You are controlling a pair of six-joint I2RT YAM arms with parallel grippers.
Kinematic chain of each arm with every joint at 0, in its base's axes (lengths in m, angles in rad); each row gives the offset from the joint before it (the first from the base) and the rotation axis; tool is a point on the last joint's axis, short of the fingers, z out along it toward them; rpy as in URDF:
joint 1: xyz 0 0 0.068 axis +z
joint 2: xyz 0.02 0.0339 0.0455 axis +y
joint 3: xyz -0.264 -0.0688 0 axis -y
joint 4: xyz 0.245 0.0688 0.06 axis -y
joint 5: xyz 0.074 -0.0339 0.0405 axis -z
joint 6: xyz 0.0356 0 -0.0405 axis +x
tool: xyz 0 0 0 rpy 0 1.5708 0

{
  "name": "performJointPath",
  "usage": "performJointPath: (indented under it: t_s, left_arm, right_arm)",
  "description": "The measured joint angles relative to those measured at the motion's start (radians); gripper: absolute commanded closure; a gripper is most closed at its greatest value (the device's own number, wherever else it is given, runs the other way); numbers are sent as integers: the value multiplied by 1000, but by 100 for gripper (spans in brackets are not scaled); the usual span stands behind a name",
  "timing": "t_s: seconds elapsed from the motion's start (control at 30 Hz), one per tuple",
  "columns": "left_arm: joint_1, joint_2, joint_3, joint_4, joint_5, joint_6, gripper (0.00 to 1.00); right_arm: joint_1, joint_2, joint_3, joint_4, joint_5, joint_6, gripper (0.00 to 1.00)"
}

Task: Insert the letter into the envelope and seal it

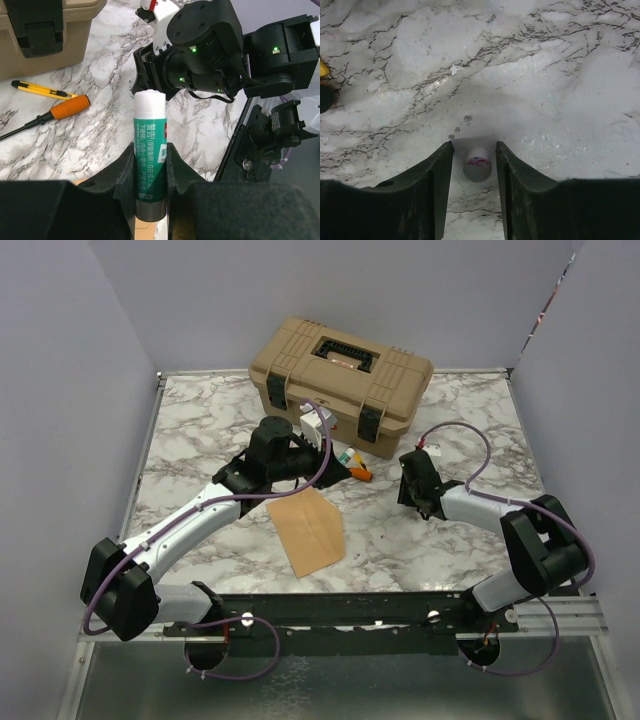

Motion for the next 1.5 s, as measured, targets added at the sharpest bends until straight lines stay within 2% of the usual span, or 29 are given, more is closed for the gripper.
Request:
performJointPath:
  t_s: [0.07, 0.27, 0.53, 0.63, 0.77, 0.83, 1.03, 1.13, 1.3, 1.5]
  left_arm:
    - [0, 0, 0, 0, 0, -1, 100]
    - [0, -2, 0, 0, -9, -11, 100]
    - [0, -5, 0, 17, -14, -51, 100]
    - [0, -6, 0, 45, -21, -78, 100]
    - [0, -19, 0, 103, -39, -126, 100]
    - [0, -27, 0, 138, -45, -154, 100]
    - [0, -54, -5, 253, -39, -226, 100]
    - [0, -60, -11, 294, -24, -250, 100]
    - [0, -71, -29, 330, -8, -280, 100]
    - [0, -85, -46, 351, -5, -295, 100]
  right_arm:
    - [0, 1, 6, -8, -1, 11, 53]
    - [0, -48, 40, -119, -2, 45, 36]
    - [0, -308, 200, -291, -48, 77, 33]
    - [-2, -410, 220, -292, -162, 64, 29]
    - [-1, -492, 225, -248, -405, 58, 21]
    - [-1, -502, 235, -187, -526, 91, 20]
    - [-1, -486, 245, 81, -737, 296, 19]
    - [-1, -462, 248, 197, -785, 382, 24]
    - [-1, -393, 310, 273, -855, 452, 35]
    - [-1, -354, 328, 322, -918, 490, 38]
